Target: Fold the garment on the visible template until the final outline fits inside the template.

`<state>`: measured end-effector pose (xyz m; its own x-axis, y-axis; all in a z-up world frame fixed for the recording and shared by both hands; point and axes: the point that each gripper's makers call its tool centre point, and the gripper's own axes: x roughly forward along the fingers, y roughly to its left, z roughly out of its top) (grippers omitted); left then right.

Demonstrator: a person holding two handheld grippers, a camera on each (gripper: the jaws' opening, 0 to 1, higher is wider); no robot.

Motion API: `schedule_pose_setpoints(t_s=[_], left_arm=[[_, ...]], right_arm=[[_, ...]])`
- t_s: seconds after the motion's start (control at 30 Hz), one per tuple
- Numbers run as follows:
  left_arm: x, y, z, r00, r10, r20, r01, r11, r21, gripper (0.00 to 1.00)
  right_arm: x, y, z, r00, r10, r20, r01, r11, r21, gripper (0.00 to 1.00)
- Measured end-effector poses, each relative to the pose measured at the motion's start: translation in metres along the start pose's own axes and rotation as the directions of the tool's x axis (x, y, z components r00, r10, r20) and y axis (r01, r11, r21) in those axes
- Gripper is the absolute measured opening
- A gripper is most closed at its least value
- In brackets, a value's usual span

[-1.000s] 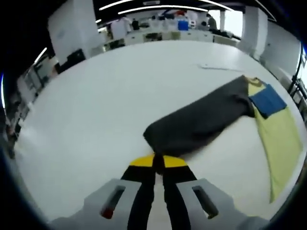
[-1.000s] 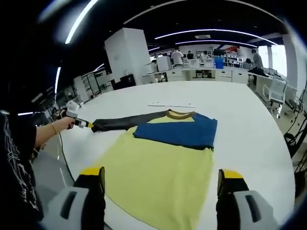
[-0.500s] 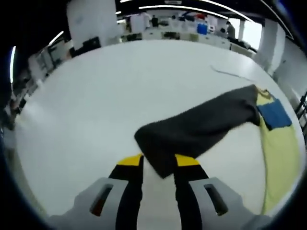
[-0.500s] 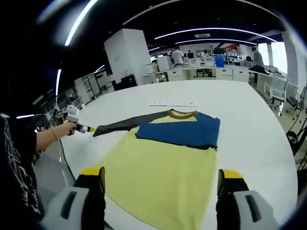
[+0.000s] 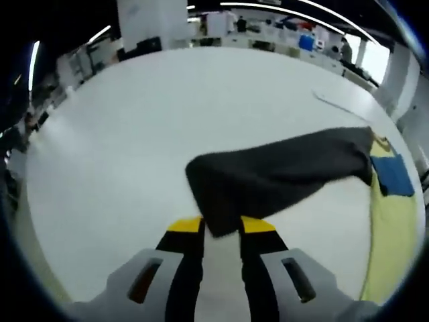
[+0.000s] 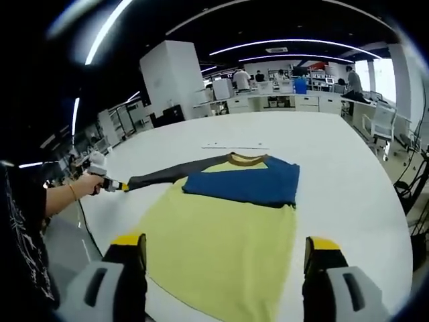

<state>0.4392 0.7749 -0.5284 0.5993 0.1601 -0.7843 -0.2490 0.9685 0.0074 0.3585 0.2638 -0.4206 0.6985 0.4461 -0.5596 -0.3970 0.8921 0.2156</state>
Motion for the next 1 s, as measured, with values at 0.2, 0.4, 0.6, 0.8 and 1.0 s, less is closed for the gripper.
schedule_pose_setpoints(t_s=[0.2, 0.4, 0.6, 0.8, 1.0], left_arm=[[0.002, 0.003, 0.001, 1.000, 0.025, -0.003, -0.025, 0.997, -0.070, 0.12], [0.003, -0.004, 0.002, 1.000, 0.018, -0.008, -0.018, 0.997, -0.070, 0.04], [0.000, 0.008, 0.005, 1.000, 0.012, 0.005, -0.012, 1.000, -0.023, 0.01], [0.000, 0.022, 0.016, 1.000, 0.011, 0.026, -0.013, 0.998, 0.061, 0.01], [0.007, 0.025, 0.026, 0.999, -0.002, 0.043, -0.008, 0.974, 0.229, 0.02]], right_arm=[[-0.001, -0.001, -0.003, 1.000, -0.001, -0.013, 0.001, 1.000, -0.009, 0.99], [-0.005, -0.002, 0.005, 1.000, 0.004, 0.012, -0.004, 1.000, 0.026, 0.98], [-0.007, -0.002, 0.005, 1.000, 0.000, 0.017, -0.001, 1.000, 0.030, 0.98], [-0.011, 0.002, 0.007, 1.000, 0.014, 0.028, -0.016, 0.999, 0.050, 0.98], [-0.011, 0.004, 0.009, 1.000, 0.013, 0.021, -0.014, 0.999, 0.036, 0.98]])
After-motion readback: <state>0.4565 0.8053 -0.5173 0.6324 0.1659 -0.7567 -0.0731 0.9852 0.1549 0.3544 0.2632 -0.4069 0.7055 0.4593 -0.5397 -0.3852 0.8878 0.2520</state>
